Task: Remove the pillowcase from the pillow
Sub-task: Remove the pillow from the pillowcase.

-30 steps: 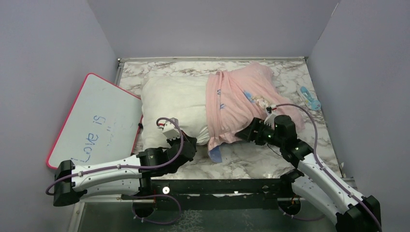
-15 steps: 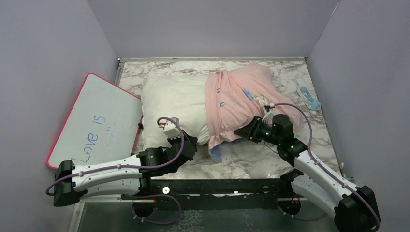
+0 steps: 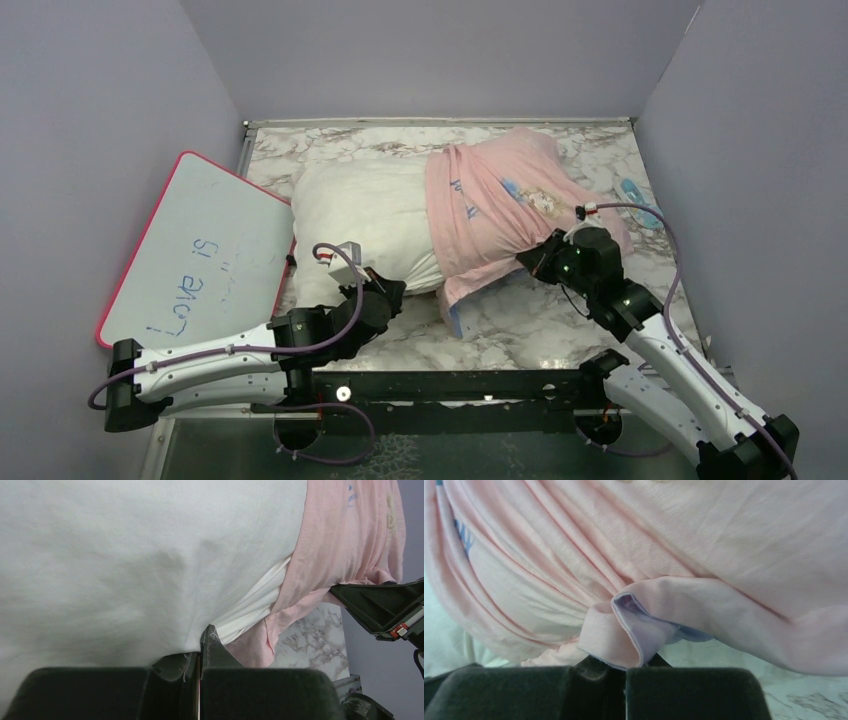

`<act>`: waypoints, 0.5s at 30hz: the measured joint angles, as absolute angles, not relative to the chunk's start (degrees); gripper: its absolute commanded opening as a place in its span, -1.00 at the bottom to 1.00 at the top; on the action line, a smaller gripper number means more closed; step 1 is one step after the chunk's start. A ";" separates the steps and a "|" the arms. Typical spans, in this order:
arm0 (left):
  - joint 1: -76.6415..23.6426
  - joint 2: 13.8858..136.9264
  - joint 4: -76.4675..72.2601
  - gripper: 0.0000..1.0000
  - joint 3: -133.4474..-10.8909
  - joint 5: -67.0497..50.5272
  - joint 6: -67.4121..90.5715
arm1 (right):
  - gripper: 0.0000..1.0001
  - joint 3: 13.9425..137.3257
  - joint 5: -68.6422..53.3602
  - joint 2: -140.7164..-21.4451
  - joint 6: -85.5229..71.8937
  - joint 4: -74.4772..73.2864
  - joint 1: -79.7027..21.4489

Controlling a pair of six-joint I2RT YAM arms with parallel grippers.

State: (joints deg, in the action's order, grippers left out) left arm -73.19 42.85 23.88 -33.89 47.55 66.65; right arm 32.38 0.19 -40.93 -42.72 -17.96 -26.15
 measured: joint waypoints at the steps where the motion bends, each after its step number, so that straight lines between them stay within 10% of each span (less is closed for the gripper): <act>1: -73.19 42.70 23.73 -1.00 -33.89 47.53 66.78 | -0.99 33.76 1.72 -41.71 -41.89 -19.68 -26.22; 7: -73.19 41.85 23.81 -1.00 -33.89 47.42 67.26 | -0.85 36.38 2.98 -43.29 -39.86 -23.83 -26.37; 15: -73.19 42.39 26.81 -1.00 -33.89 47.55 67.00 | 0.48 27.86 -9.52 -37.67 -43.46 -17.04 -25.43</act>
